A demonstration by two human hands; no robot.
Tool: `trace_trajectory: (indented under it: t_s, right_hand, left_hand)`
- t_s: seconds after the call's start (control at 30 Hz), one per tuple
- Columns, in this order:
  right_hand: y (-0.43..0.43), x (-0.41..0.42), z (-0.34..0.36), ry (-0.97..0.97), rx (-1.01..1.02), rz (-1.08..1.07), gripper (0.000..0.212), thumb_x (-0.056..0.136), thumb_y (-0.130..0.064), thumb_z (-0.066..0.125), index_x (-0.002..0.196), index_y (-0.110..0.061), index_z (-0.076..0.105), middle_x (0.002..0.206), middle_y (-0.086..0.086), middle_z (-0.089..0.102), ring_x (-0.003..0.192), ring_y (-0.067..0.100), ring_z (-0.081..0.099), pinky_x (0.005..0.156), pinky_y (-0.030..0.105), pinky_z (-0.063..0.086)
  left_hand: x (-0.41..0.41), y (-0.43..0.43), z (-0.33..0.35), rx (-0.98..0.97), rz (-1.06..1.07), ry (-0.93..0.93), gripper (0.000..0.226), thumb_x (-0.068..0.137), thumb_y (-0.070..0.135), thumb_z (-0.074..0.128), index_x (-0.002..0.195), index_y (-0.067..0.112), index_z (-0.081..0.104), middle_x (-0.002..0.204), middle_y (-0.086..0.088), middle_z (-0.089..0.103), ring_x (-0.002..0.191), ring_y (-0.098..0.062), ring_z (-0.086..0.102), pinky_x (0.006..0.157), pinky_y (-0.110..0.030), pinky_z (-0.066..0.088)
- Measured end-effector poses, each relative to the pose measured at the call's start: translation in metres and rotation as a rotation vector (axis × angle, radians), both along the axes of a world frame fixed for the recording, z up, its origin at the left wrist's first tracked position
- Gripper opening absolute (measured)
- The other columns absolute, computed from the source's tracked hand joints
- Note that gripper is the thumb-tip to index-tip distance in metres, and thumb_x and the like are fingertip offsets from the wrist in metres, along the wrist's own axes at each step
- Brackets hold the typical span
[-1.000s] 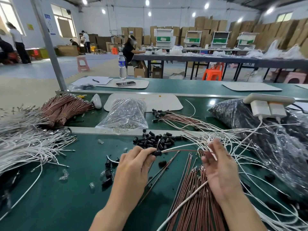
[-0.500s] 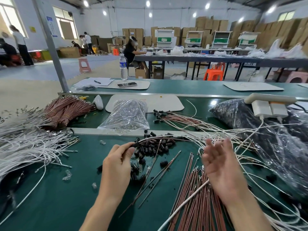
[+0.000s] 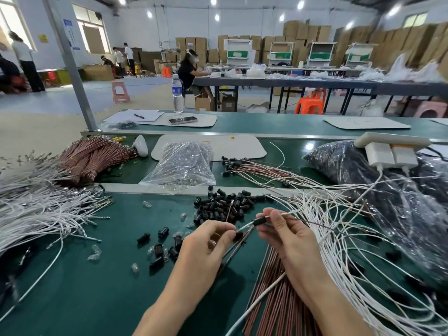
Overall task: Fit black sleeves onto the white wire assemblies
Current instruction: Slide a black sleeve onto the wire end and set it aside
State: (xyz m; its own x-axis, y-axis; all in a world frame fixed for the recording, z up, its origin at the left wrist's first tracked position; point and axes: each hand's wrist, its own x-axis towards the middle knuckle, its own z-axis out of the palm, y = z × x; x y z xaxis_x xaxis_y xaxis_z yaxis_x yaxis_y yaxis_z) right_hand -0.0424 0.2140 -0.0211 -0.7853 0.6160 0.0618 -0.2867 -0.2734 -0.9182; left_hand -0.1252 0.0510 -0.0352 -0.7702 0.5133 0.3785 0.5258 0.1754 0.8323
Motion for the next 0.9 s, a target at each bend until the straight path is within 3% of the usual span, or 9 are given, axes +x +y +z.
trace_trajectory:
  t_s: [0.17, 0.5, 0.67, 0.77, 0.9]
  right_hand:
    - [0.0, 0.0, 0.0, 0.018, -0.077, 0.012, 0.021, 0.087, -0.027, 0.064, 0.095, -0.017, 0.081, 0.1, 0.016, 0.077, 0.083, 0.019, 0.075, 0.071, 0.021, 0.059]
    - [-0.006, -0.002, -0.003, 0.004, -0.126, 0.19, 0.029, 0.088, -0.033, 0.066, 0.105, -0.011, 0.072, 0.111, 0.02, 0.074, 0.086, 0.026, 0.074, 0.07, 0.028, 0.06]
    - [-0.01, -0.002, -0.004, -0.031, -0.018, 0.3, 0.024, 0.073, -0.035, 0.08, 0.094, -0.024, 0.078, 0.104, 0.017, 0.076, 0.09, 0.023, 0.074, 0.075, 0.025, 0.059]
    - [-0.01, -0.003, -0.006, -0.028, 0.005, 0.274, 0.022, 0.072, -0.035, 0.082, 0.092, -0.024, 0.078, 0.101, 0.017, 0.076, 0.09, 0.023, 0.075, 0.075, 0.024, 0.059]
    - [-0.01, -0.003, -0.006, -0.025, 0.011, 0.232, 0.024, 0.073, -0.038, 0.082, 0.093, -0.025, 0.079, 0.102, 0.016, 0.076, 0.093, 0.024, 0.075, 0.075, 0.023, 0.059]
  left_hand:
    - [0.002, 0.0, 0.001, 0.046, -0.007, -0.075, 0.009, 0.097, 0.038, 0.062, 0.094, 0.041, 0.069, 0.079, 0.021, 0.067, 0.06, 0.002, 0.052, 0.061, -0.011, 0.044]
    - [0.005, 0.002, -0.001, -0.007, -0.004, -0.031, 0.013, 0.098, 0.045, 0.055, 0.093, 0.038, 0.065, 0.077, 0.021, 0.066, 0.06, 0.001, 0.054, 0.059, -0.011, 0.042]
    - [0.008, 0.004, 0.0, -0.001, -0.003, -0.032, 0.011, 0.1, 0.038, 0.057, 0.093, 0.037, 0.066, 0.077, 0.02, 0.067, 0.06, -0.003, 0.057, 0.055, -0.017, 0.044]
    - [0.008, 0.005, 0.002, 0.082, -0.006, -0.122, 0.01, 0.099, 0.031, 0.061, 0.095, 0.034, 0.069, 0.084, 0.014, 0.072, 0.069, -0.01, 0.063, 0.065, -0.026, 0.053]
    - [0.01, 0.006, 0.006, 0.103, -0.052, -0.211, 0.011, 0.099, 0.032, 0.059, 0.103, 0.033, 0.069, 0.09, 0.012, 0.074, 0.077, -0.006, 0.066, 0.073, -0.026, 0.056]
